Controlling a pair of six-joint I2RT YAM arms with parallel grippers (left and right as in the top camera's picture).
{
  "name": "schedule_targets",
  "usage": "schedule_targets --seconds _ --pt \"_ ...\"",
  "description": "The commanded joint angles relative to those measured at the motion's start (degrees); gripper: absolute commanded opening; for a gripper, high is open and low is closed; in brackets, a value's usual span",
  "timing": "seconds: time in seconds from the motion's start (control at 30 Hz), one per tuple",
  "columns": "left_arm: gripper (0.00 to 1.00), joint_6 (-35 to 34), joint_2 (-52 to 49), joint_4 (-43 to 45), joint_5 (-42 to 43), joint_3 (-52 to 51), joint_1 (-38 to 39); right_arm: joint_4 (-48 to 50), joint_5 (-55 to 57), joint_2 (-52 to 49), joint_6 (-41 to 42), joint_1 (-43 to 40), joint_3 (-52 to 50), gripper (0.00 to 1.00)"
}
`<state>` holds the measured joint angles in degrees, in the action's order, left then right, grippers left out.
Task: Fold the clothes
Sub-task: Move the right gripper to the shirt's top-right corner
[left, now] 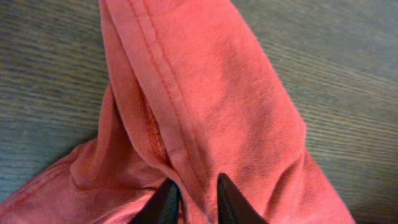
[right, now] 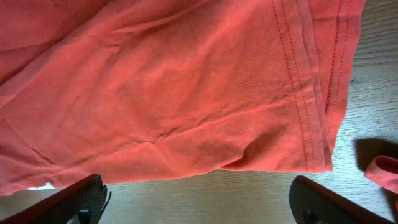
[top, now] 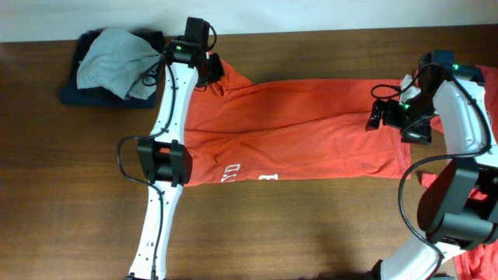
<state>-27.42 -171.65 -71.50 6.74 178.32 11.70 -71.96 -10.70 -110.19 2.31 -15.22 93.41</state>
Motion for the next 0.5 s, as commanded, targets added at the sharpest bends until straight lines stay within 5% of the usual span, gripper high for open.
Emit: schedule_targets --seconds 0.0,0.47 --pt "0.14 -0.2 -0.7 0.5 1.0 1.5 -0.3 -0.2 -0.7 0.9 -0.6 0.3 -0.2 0.99" --pt "0.01 -0.2 -0.7 0.4 3.5 1.5 -0.3 -0.2 -0.7 0.9 -0.6 0.3 -0.2 0.99"
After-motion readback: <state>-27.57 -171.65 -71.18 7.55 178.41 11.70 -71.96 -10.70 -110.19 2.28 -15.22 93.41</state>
